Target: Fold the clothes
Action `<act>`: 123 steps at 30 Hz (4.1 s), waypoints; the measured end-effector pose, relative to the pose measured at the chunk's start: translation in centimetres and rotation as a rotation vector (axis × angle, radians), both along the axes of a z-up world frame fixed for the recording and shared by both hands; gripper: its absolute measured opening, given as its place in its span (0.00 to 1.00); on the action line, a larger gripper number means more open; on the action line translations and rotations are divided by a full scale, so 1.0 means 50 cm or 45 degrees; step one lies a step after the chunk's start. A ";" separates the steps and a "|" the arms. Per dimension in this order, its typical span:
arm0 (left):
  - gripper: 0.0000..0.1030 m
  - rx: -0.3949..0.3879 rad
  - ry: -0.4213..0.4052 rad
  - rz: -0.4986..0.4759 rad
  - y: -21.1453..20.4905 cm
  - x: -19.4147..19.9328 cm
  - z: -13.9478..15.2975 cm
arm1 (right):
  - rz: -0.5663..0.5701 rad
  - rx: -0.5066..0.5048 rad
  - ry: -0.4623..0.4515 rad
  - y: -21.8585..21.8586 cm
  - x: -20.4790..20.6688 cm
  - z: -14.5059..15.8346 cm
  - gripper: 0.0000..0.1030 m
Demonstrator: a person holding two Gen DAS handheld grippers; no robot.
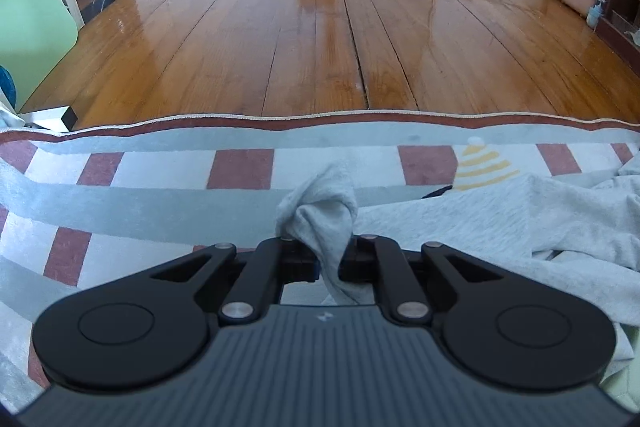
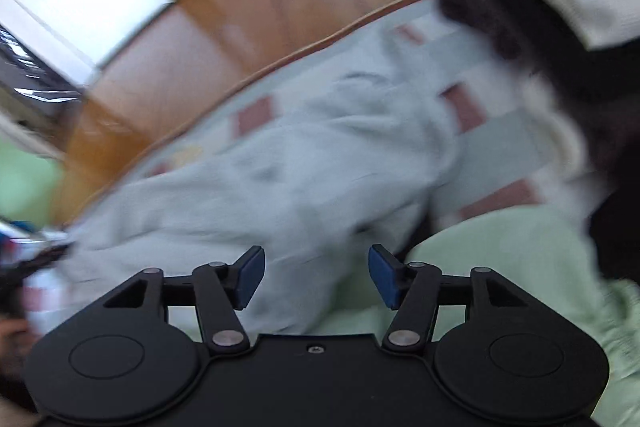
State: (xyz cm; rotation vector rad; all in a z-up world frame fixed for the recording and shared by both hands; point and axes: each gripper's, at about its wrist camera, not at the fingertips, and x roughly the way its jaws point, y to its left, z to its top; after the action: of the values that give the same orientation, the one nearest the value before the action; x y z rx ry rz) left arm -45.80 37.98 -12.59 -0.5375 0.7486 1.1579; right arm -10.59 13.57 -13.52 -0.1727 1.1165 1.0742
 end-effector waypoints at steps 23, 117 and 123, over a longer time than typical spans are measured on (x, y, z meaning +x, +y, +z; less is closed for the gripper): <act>0.09 -0.016 0.020 -0.003 -0.002 -0.011 -0.004 | 0.613 -0.380 -0.954 -0.028 -0.262 0.071 0.05; 0.30 -0.013 -0.109 -1.181 -0.286 0.032 0.073 | -0.145 -0.201 -0.397 -0.261 0.138 0.066 0.11; 0.09 -0.127 -0.206 -1.136 -0.268 0.018 0.073 | -0.151 -0.104 -0.392 -0.284 0.135 0.072 0.02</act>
State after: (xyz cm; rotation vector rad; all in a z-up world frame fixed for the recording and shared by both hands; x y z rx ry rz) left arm -44.91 24.56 -8.91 -0.3090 0.7837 0.2475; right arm -3.82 -0.61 -9.93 -0.3220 0.8814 0.8633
